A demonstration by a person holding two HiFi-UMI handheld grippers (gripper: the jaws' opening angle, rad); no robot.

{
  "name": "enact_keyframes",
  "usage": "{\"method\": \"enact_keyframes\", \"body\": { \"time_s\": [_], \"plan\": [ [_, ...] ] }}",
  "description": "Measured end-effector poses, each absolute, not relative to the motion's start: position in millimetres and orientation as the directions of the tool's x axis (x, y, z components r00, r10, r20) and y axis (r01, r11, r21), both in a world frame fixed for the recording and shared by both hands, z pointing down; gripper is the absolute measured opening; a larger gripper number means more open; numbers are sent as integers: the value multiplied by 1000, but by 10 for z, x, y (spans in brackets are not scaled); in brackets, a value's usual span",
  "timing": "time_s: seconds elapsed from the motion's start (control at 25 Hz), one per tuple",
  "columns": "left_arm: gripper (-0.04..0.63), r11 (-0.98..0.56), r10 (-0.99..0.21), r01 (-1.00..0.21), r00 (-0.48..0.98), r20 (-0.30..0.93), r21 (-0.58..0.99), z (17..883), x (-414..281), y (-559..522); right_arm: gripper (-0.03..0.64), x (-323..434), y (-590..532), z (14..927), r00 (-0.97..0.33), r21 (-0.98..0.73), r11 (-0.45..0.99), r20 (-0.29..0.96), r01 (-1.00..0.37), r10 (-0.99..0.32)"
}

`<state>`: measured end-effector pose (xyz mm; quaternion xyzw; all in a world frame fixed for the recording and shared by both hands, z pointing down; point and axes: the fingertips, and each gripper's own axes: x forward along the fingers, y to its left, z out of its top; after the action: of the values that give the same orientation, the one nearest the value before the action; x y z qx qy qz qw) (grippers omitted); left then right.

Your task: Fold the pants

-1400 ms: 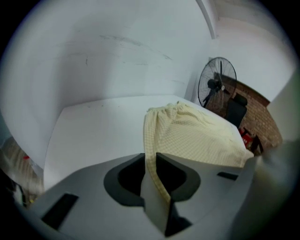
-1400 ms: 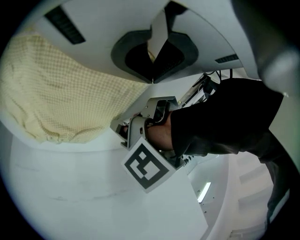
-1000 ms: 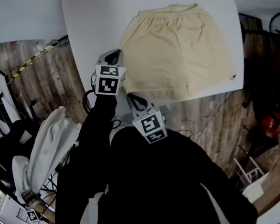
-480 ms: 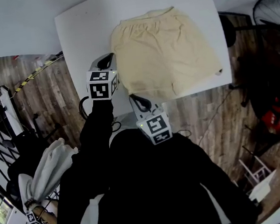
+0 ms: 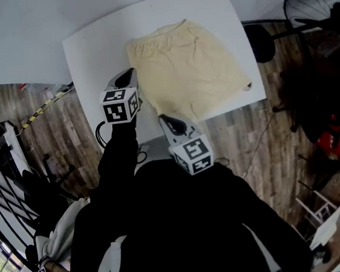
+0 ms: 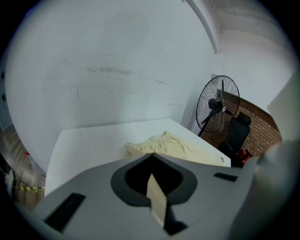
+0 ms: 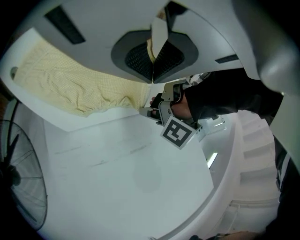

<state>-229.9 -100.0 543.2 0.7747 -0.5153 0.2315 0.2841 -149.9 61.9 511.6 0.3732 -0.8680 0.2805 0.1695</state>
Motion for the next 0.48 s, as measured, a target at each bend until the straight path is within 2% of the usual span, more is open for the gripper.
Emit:
{"method": "enact_keyframes", "body": {
  "time_s": [0.48],
  "plan": [
    [5,-341,-693,-910,412,592,236,5057,-1635,-1163,9,-682,442,4851,-596,-381,461,441,-801,-671]
  ]
}}
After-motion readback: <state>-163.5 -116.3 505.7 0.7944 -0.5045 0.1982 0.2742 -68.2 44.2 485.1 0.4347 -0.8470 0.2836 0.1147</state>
